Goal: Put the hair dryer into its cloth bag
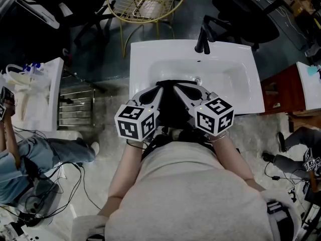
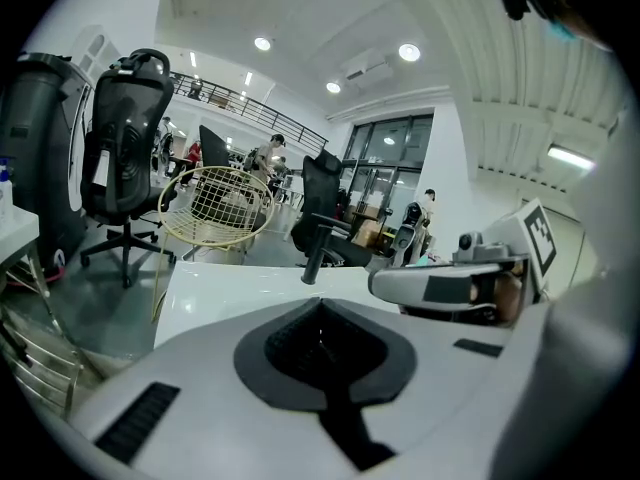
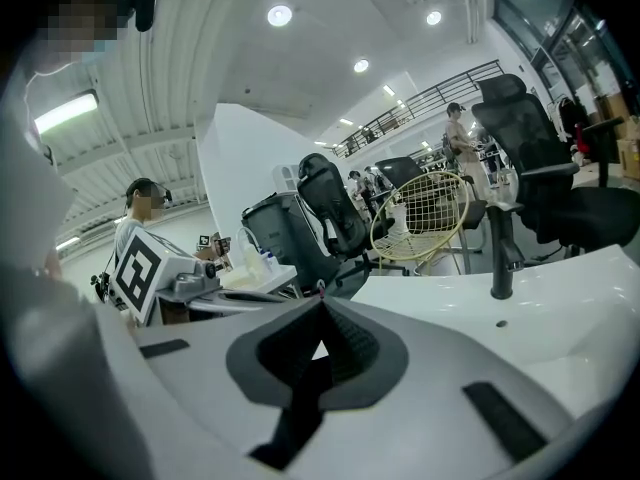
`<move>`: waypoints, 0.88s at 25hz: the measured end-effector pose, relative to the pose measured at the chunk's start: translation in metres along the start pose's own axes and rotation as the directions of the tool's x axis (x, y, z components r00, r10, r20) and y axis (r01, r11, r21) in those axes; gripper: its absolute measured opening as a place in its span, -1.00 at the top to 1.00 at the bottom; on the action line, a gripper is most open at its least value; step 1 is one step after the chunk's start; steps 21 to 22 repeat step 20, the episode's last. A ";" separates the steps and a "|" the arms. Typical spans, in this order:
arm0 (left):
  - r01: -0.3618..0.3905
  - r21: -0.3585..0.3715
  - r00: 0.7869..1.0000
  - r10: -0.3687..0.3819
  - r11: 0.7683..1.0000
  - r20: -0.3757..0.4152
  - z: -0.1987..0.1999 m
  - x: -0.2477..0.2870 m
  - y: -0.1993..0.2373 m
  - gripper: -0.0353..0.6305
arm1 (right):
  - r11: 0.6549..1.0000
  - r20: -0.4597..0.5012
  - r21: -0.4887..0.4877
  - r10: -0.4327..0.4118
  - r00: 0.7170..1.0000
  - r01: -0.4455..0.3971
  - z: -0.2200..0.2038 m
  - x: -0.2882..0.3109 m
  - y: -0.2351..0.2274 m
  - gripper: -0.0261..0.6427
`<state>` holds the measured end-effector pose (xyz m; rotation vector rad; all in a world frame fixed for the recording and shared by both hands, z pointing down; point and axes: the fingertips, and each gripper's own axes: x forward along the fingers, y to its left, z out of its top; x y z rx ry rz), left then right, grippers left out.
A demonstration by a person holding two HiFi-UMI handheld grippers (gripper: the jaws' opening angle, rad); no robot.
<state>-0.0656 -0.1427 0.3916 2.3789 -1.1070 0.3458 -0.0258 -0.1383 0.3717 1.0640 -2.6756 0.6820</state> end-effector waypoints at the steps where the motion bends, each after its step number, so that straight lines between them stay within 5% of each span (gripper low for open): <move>1: 0.000 0.001 1.000 0.000 1.000 -0.001 -0.001 0.000 0.000 0.87 | 1.000 -0.005 -0.005 -0.001 1.000 0.001 -0.001 0.000 0.000 0.93; 22: 0.008 -0.024 0.999 -0.009 1.000 -0.032 -0.011 0.000 0.000 0.87 | 0.999 -0.021 0.002 -0.046 0.999 0.046 -0.016 -0.003 -0.006 0.93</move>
